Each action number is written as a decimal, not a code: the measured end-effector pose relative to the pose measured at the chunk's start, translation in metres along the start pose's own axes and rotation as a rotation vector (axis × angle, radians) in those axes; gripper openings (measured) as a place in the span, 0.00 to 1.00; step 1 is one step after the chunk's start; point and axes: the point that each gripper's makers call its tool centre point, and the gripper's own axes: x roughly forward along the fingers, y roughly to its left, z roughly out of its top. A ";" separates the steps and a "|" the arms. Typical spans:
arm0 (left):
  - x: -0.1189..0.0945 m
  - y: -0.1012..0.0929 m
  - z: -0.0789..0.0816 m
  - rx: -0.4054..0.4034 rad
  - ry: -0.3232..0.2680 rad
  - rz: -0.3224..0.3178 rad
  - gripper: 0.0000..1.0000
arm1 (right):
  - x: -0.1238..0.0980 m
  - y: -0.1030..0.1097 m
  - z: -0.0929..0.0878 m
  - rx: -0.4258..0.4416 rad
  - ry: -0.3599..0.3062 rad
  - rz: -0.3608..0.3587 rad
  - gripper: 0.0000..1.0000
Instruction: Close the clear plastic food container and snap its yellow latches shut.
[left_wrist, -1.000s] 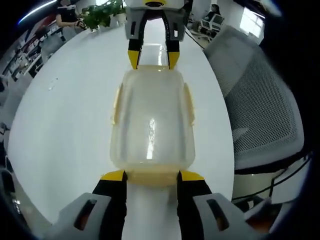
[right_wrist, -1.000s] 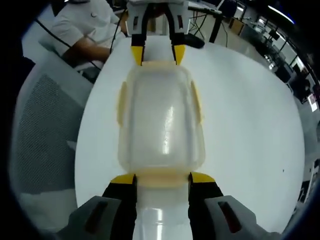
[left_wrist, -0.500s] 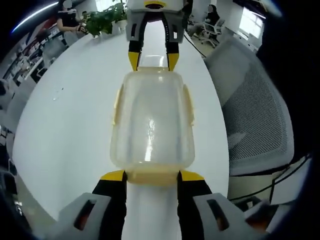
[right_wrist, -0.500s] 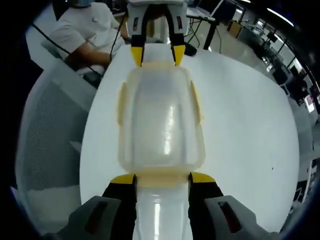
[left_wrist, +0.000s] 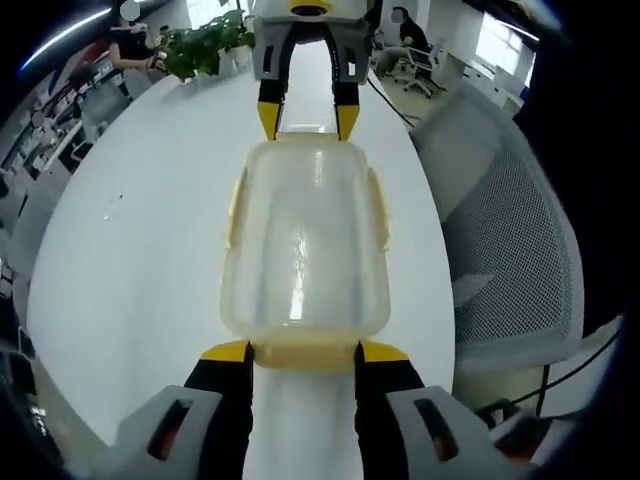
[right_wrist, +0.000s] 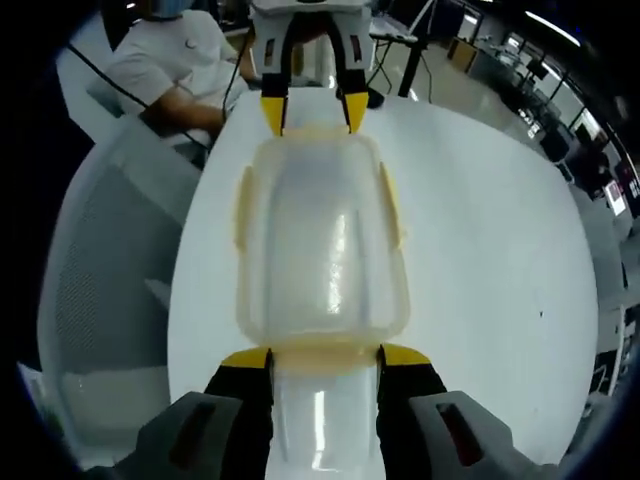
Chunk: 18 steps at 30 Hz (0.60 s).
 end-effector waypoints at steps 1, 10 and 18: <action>0.002 0.000 0.004 -0.004 -0.003 -0.002 0.38 | -0.001 0.000 -0.002 -0.003 0.002 -0.001 0.39; 0.012 -0.001 0.026 -0.008 -0.002 -0.006 0.38 | -0.007 -0.001 -0.027 -0.003 0.006 0.002 0.39; 0.023 -0.003 0.044 -0.016 0.006 -0.015 0.38 | -0.012 -0.001 -0.047 -0.002 0.007 0.011 0.39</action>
